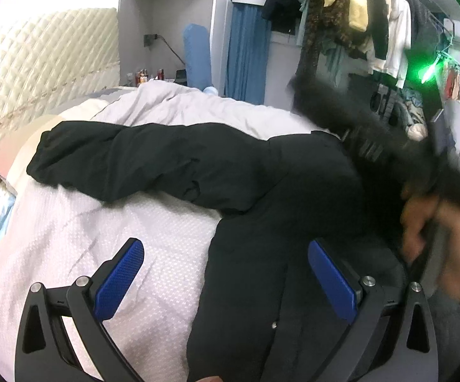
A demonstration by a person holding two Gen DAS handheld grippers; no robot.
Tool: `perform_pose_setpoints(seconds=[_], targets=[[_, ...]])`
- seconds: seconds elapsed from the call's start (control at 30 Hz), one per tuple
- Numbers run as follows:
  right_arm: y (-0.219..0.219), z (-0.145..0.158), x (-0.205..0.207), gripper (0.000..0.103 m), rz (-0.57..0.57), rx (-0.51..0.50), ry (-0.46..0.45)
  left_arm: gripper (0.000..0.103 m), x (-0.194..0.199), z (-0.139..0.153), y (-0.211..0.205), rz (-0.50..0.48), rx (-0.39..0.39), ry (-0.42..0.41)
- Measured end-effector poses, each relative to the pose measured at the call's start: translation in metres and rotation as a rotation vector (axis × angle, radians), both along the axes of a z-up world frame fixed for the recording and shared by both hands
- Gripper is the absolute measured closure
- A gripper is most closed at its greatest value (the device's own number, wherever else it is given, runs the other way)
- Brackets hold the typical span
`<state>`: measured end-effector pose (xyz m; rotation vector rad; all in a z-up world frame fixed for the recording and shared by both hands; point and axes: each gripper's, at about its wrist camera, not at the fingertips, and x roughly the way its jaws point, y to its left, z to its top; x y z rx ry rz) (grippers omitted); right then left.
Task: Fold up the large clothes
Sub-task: 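Lift the sleeve and fold it across the jacket body with the right gripper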
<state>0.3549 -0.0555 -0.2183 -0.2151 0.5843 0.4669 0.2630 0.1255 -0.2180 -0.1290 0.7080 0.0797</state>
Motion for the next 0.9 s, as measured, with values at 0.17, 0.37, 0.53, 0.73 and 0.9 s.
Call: perform_pose_setpoints(seconds=[0.17,0.37,0.53,0.73,0.9], targets=[[0.007,-0.067,0.006,0.094,-0.017,-0.034,0.108,0.000,0.002,-0.003,0.004,0.004,-0.024,0.002],[-0.002,-0.087,0.019,0.092,-0.026,-0.032,0.199,0.000,0.012,-0.012,0.002,-0.004,-0.035,0.029],[-0.008,-0.073,0.014,0.059,0.017,0.006,0.269,0.000,0.013,-0.013,-0.005,-0.031,-0.048,0.032],[-0.027,-0.036,-0.020,0.037,0.086,0.046,0.237,0.000,0.009,-0.011,-0.017,-0.055,-0.026,0.019],[-0.076,0.007,-0.046,0.037,0.033,0.048,0.136,0.000,0.001,-0.003,-0.030,-0.090,-0.026,-0.014]])
